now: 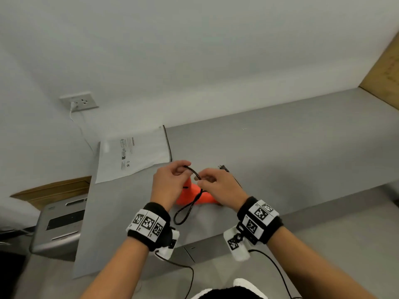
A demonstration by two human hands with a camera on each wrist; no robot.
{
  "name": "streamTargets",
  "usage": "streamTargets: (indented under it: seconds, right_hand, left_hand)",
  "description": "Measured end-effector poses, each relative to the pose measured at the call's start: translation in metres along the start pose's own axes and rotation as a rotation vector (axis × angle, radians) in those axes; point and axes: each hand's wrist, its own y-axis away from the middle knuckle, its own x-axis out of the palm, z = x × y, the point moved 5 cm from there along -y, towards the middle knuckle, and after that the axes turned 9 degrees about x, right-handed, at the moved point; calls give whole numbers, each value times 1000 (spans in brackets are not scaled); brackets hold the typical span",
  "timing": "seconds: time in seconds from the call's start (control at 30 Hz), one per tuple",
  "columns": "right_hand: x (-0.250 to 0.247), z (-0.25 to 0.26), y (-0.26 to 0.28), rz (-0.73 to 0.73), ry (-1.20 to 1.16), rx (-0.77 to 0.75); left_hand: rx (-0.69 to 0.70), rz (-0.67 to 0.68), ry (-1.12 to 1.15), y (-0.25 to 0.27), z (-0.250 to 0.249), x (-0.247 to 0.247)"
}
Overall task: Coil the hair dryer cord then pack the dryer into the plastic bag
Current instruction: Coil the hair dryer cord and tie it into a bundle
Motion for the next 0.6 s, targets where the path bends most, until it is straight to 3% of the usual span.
streamTargets:
  seconds: [0.13,0.3,0.4,0.5,0.6]
  right_hand:
    - [10,14,-5,74,-80,-36]
    - [-10,26,-31,-126,208,-147]
    - [-22,24,-45,-130,394,-198]
    - [-34,14,-54,-124,492,-189]
    - [-41,13,-60,-179,624,-199]
  left_hand:
    - [55,-21,-173,-8,-13,-8]
    - [60,18,-398,-19,-1,-22]
    - [24,39,-294,-19,6,-31]
    - [-81,53,-34,-15,15,-37]
    - [-95,181,177,-6,12,-27]
